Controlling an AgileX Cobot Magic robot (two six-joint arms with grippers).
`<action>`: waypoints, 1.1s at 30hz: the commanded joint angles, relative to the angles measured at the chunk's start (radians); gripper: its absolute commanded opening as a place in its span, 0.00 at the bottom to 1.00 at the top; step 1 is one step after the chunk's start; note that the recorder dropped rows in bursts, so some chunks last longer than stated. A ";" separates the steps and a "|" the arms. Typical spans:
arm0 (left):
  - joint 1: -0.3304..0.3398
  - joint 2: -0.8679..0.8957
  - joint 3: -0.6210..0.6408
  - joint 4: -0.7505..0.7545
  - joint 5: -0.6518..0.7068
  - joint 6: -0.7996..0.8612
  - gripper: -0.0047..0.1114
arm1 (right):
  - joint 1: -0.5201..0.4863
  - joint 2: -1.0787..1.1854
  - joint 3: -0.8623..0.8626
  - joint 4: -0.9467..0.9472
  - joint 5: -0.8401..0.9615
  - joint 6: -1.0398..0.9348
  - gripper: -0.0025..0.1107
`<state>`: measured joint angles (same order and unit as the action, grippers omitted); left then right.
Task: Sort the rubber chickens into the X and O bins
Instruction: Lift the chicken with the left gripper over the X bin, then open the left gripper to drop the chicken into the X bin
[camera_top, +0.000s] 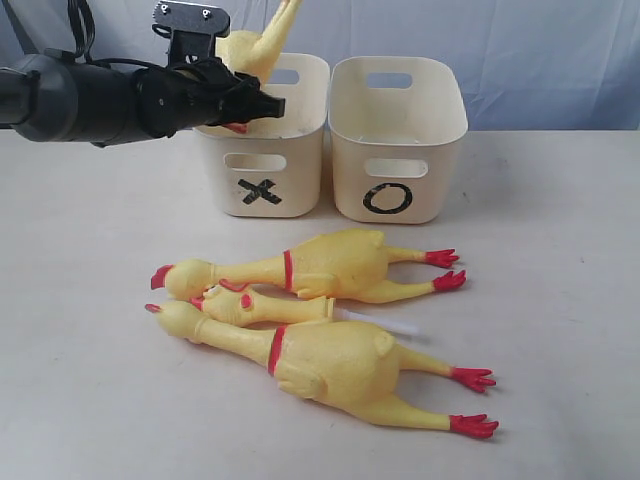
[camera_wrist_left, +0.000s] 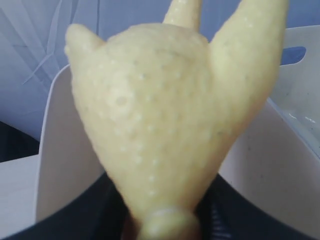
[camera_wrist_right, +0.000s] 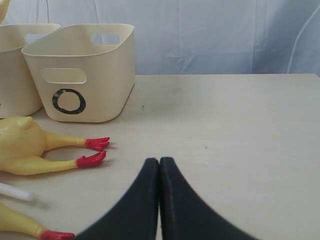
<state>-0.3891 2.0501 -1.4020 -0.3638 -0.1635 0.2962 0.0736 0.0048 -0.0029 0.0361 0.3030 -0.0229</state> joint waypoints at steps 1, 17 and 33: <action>0.001 0.004 -0.008 -0.003 -0.031 -0.002 0.37 | -0.003 -0.005 0.003 0.003 -0.012 -0.003 0.02; 0.001 0.004 -0.008 -0.003 -0.031 -0.002 0.62 | -0.003 -0.005 0.003 -0.001 -0.012 -0.003 0.02; 0.001 -0.025 -0.008 0.035 -0.016 -0.002 0.62 | -0.003 -0.005 0.003 -0.001 -0.012 -0.003 0.02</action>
<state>-0.3891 2.0501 -1.4044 -0.3592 -0.1832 0.2962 0.0736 0.0048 -0.0029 0.0361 0.3030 -0.0229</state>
